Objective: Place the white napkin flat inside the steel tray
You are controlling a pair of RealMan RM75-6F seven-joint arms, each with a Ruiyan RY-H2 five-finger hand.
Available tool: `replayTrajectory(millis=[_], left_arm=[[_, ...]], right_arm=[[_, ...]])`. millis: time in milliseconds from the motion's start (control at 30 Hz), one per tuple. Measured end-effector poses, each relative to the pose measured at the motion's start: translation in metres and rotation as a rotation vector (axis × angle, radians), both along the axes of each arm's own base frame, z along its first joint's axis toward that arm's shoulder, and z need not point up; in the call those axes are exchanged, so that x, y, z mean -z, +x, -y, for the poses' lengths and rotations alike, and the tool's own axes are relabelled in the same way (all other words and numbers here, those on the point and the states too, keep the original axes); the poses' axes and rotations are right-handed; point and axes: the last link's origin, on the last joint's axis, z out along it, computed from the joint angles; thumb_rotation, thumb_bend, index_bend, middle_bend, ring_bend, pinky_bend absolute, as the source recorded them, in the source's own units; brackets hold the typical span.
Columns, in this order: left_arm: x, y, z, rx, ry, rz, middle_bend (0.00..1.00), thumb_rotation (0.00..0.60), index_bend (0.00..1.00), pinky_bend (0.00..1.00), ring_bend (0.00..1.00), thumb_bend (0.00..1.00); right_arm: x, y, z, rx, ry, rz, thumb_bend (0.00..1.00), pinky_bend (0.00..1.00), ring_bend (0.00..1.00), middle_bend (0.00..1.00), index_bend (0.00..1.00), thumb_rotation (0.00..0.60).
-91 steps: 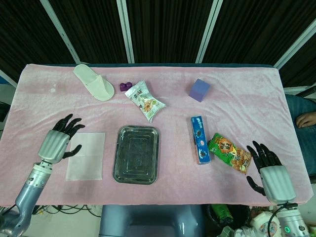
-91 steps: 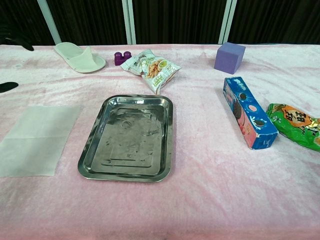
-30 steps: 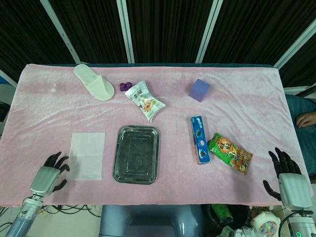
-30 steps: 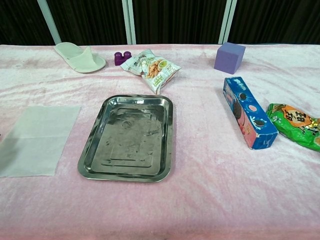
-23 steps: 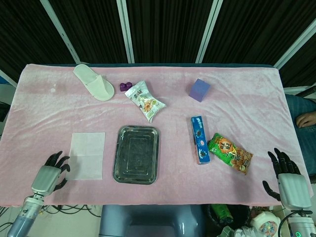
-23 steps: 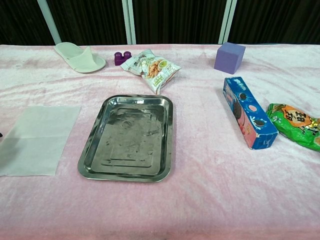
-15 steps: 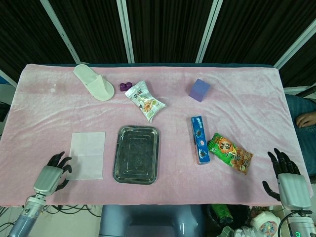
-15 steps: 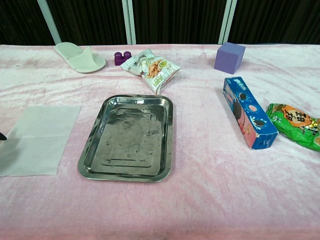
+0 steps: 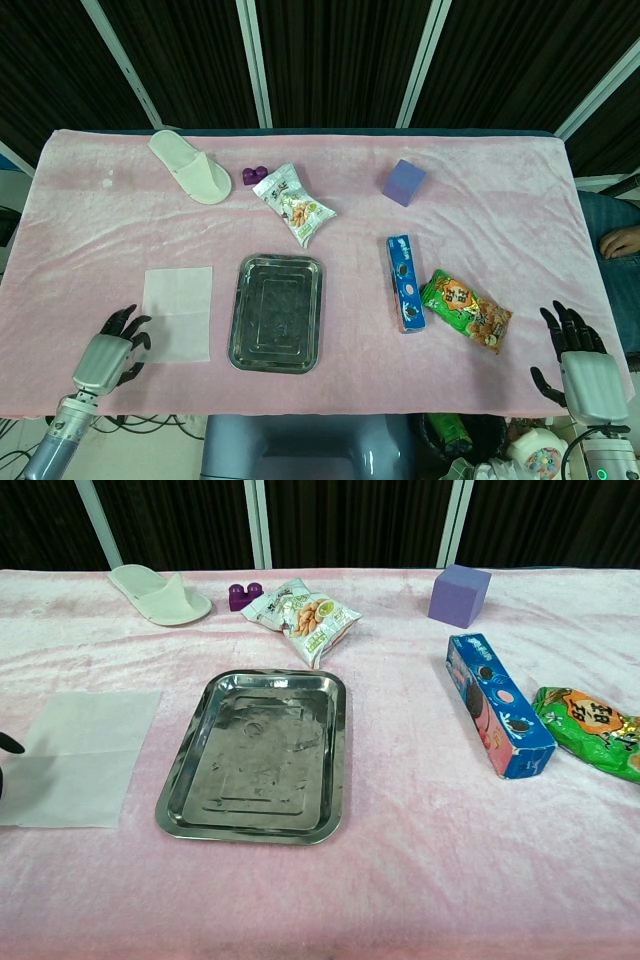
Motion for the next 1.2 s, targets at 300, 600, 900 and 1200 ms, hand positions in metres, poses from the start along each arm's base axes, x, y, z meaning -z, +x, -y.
replayTrajectory(millis=[300,600,900,1200], left_arm=[[-0.002,0.0,0.0,-0.009,0.006,0.007,0.22,0.6,0.57,0.11,0.0,0.46],[-0.01,0.001,-0.004,-0.023,0.047,0.057,0.24,0.6,0.58,0.11,0.0,0.47],[-0.034,0.011,-0.035,0.008,0.194,0.143,0.25,0.6,0.6,0.11,0.0,0.47],[-0.074,0.048,-0.117,0.081,0.356,0.224,0.25,0.6,0.6,0.11,0.0,0.47]], right_arm=[[0.001,0.0,0.0,0.0,0.009,-0.003,0.24,0.17,0.05,0.0,0.0,0.6],[0.001,0.0,0.0,-0.001,0.008,-0.006,0.24,0.17,0.05,0.0,0.0,0.6],[0.002,0.0,-0.001,-0.001,0.012,-0.007,0.24,0.17,0.05,0.0,0.0,0.6],[0.003,0.0,-0.001,0.002,0.017,-0.012,0.24,0.17,0.05,0.0,0.0,0.6]])
